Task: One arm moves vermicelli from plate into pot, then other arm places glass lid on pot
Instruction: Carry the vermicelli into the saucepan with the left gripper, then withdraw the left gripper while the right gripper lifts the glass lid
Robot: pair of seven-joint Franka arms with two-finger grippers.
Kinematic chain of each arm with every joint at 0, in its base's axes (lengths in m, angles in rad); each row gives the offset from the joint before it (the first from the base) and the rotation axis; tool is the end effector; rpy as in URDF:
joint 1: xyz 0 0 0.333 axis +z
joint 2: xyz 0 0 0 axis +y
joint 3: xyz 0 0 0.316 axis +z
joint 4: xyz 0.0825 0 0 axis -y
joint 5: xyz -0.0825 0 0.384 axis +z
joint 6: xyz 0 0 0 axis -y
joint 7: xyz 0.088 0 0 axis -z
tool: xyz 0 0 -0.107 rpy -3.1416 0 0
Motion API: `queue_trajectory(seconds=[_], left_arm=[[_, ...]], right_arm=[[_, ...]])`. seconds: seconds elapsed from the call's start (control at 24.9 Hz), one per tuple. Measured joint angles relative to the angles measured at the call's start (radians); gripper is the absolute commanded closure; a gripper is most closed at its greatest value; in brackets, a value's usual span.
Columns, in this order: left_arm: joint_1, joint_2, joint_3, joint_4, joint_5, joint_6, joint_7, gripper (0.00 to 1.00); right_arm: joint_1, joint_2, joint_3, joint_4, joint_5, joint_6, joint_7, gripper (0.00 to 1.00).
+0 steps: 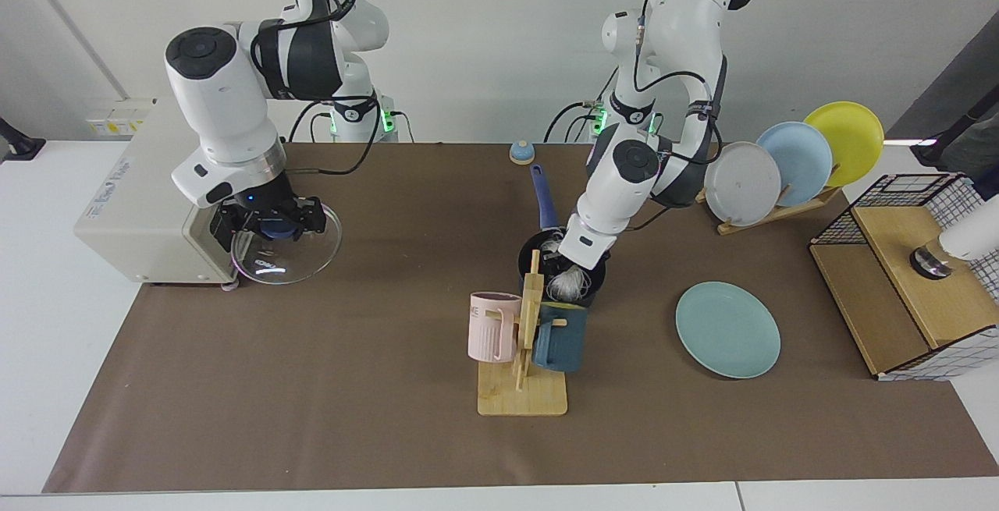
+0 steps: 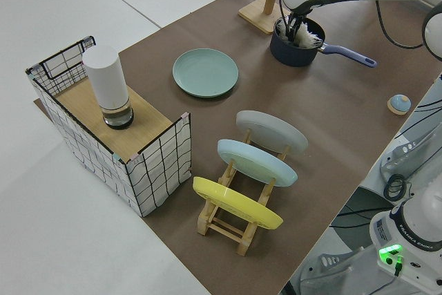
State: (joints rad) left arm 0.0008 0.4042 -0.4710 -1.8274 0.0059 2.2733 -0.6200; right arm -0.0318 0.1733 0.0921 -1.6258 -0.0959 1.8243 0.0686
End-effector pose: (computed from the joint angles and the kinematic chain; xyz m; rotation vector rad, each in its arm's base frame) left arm 0.5865 -0.2719 0.3430 2.9365 0.2749 -0.0258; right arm 0.6186 0.0257 0.5194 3.0657 0.0199 0.0475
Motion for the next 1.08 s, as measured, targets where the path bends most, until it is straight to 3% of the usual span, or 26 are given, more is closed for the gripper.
queue_trajectory(seconds=[0.24, 0.56, 0.84, 1.08], left_arm=[[0.007, -0.015, 0.005, 0.015, 0.000, -0.037, 0.001, 0.00], [0.013, -0.161, 0.058, 0.176, 0.002, -0.358, 0.002, 0.00], [0.018, -0.347, 0.144, 0.195, 0.013, -0.593, 0.130, 0.00], [0.018, -0.450, 0.221, 0.191, 0.013, -0.721, 0.285, 0.00]], right_arm=[[0.000, -0.039, 0.000, -0.001, 0.000, -0.043, 0.000, 1.00], [0.046, -0.064, 0.003, -0.001, 0.003, -0.079, 0.005, 1.00], [0.263, -0.059, 0.006, 0.040, 0.007, -0.103, 0.214, 1.00], [0.467, 0.077, 0.004, 0.209, 0.005, -0.169, 0.488, 1.00]])
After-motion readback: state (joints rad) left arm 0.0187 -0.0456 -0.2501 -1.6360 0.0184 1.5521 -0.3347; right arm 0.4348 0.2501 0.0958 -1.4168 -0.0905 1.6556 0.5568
